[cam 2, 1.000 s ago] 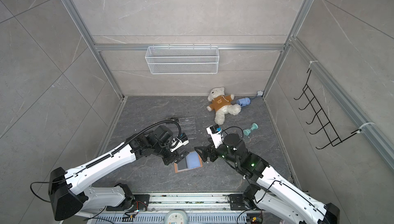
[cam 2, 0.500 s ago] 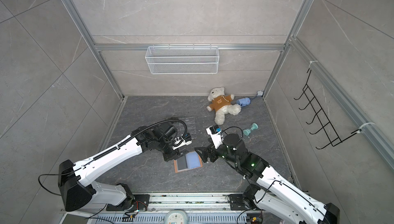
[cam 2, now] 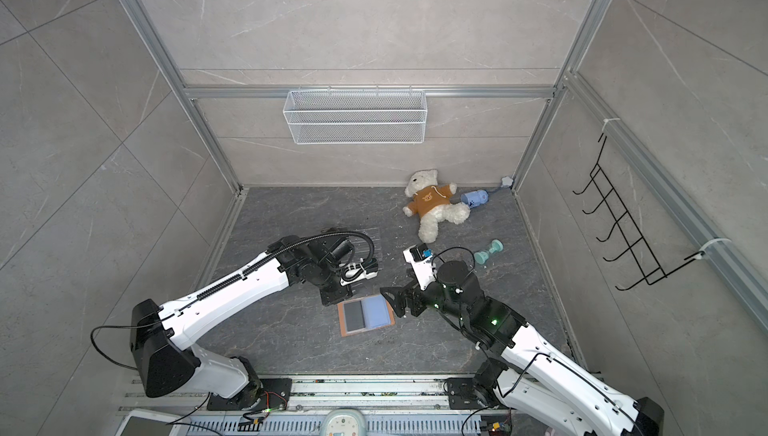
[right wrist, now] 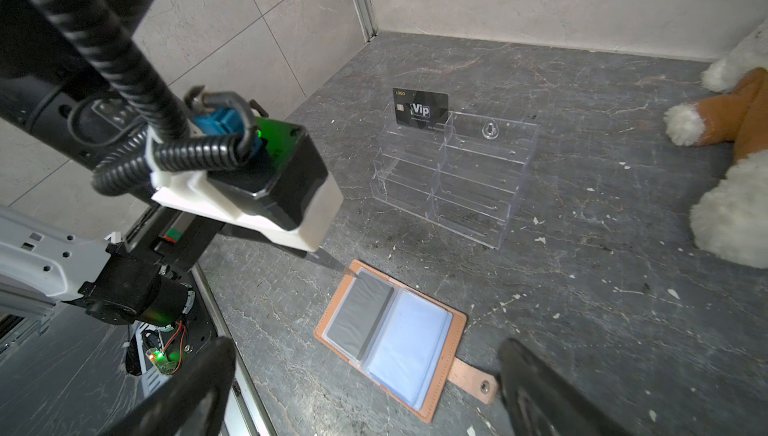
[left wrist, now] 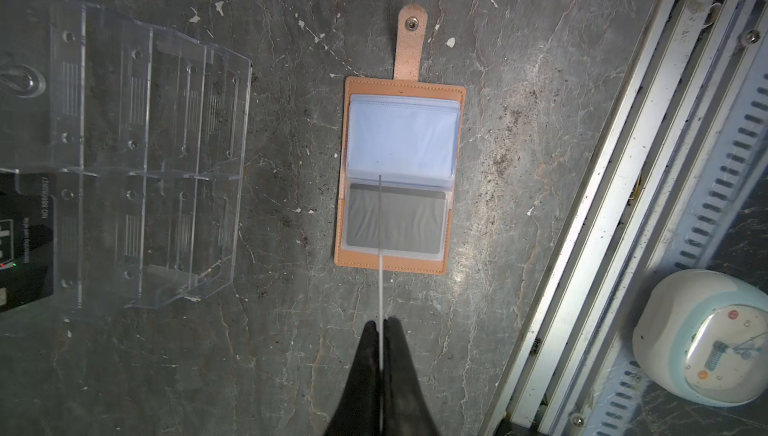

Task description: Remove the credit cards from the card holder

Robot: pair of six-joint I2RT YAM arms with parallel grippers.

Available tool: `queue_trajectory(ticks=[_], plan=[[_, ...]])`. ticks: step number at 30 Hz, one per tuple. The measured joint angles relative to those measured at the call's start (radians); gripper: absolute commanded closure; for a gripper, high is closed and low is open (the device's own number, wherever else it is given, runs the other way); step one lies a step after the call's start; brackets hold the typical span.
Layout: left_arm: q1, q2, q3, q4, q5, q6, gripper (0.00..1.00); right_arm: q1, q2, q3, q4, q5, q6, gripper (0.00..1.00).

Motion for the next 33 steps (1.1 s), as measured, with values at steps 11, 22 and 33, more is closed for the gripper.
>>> queue_trajectory(ticks=[11, 22, 33], plan=[[0.045, 0.118, 0.188, -0.033, -0.073, 0.153, 1.0, 0.0, -0.003, 0.0, 0.0, 0.033, 0.0, 0.0], [0.152, 0.246, 0.352, -0.055, -0.072, 0.276, 1.0, 0.0, 0.026, 0.023, -0.001, 0.041, -0.004, 0.0], [0.269, 0.309, 0.425, -0.07, -0.061, 0.399, 1.0, 0.0, 0.087, 0.045, -0.001, 0.04, -0.019, 0.0]])
